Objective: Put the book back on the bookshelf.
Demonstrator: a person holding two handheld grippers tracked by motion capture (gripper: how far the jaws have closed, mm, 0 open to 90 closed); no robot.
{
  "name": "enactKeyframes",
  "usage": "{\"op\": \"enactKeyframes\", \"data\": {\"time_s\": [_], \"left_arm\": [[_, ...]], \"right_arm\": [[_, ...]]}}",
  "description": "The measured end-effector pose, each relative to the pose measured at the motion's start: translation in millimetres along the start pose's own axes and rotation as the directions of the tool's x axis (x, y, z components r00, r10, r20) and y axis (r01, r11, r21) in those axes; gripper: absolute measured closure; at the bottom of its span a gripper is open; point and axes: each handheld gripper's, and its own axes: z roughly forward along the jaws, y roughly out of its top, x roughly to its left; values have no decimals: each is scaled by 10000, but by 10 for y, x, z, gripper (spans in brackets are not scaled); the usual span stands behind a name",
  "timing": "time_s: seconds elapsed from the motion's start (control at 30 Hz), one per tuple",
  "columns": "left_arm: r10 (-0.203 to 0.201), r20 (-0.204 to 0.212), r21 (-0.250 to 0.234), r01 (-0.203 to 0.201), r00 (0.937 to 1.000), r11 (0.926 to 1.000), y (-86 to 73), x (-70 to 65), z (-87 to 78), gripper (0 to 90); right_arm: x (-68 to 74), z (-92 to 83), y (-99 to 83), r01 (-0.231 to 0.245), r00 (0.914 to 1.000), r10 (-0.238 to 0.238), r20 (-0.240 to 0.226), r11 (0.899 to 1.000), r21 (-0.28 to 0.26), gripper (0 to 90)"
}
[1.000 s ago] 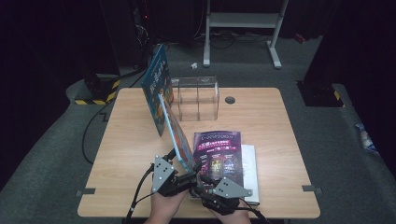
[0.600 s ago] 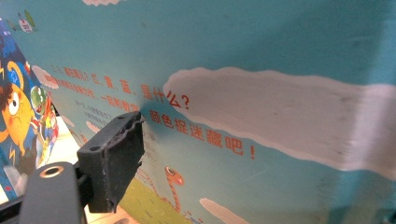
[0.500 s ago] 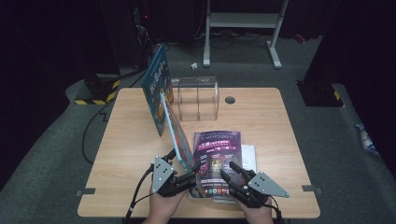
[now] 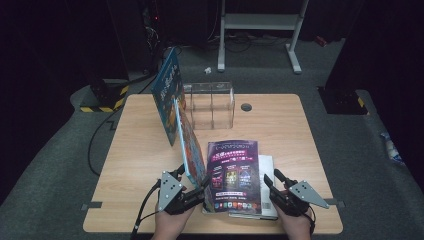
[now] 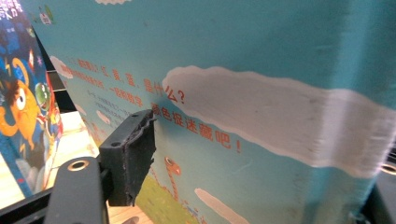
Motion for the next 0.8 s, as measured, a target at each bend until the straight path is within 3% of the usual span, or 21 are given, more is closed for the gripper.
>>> {"op": "enactKeyframes", "data": {"time_s": [0.33,0.8], "left_arm": [[255,-290,197,-250,9993,9995,-41,96,-117,331],[412,-586,278,-397,9974,9988,-30,226,-160,427]], "right_arm": [[18,27,-9,20,10000,-19,-97,10000,87,552],[29,39,-26,-54,9998,57,-174,9999,152,553]]}}
